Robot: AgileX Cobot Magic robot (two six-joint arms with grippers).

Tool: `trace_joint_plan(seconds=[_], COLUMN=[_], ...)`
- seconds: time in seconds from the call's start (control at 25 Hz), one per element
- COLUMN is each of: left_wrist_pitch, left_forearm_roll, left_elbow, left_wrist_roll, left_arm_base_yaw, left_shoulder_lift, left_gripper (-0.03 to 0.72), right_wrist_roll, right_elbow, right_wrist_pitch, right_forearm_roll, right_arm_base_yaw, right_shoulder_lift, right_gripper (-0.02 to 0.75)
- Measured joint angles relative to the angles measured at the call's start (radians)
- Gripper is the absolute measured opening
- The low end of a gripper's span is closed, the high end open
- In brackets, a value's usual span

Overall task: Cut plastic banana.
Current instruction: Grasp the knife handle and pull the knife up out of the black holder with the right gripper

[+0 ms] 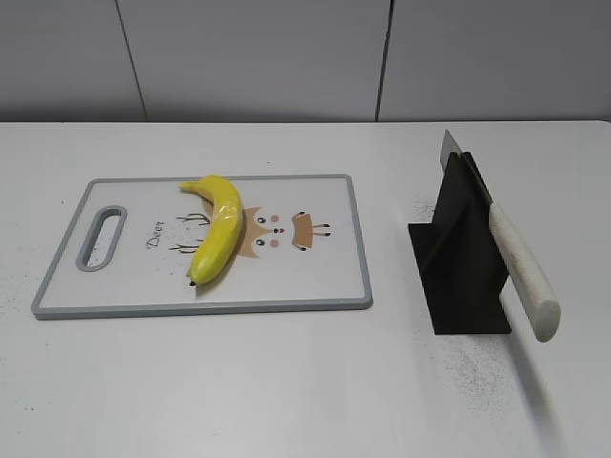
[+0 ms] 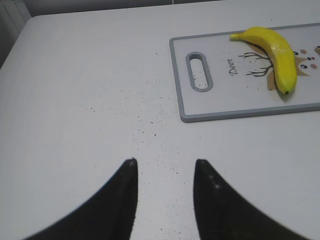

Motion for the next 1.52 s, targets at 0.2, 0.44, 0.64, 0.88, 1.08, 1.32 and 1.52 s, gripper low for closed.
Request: trace_joint_plan(seconds=[0.2,0.44,0.64,0.88,1.08,1.32,1.52], left_wrist_pitch=[0.000,0.000,0.000,0.000,0.000,0.000,0.000], left_forearm_roll=[0.000,0.000,0.000,0.000,0.004,0.007,0.007], left_elbow=[0.000,0.000,0.000,0.000,0.000,0.000,0.000], left_wrist_roll=[0.000,0.000,0.000,0.000,0.000,0.000,0.000], left_arm_base_yaw=[0.000,0.000,0.000,0.000,0.000,0.000,0.000], left_shoulder_lift=[0.000,0.000,0.000,0.000,0.000,0.000,0.000], left_gripper=[0.345,0.341,0.315,0.297,0.284,0.340,0.546], right_wrist_roll=[0.000,0.000,0.000,0.000,0.000,0.000,0.000], right_elbow=[0.000,0.000,0.000,0.000,0.000,0.000,0.000], right_wrist_pitch=[0.000,0.000,0.000,0.000,0.000,0.000,0.000], right_forearm_roll=[0.000,0.000,0.000,0.000,0.000,0.000,0.000], right_arm_base_yaw=[0.000,0.000,0.000,0.000,0.000,0.000,0.000], right_shoulder_lift=[0.000,0.000,0.000,0.000,0.000,0.000,0.000], right_gripper=[0.591,0.591,0.591,0.591,0.591,0.591,0.591])
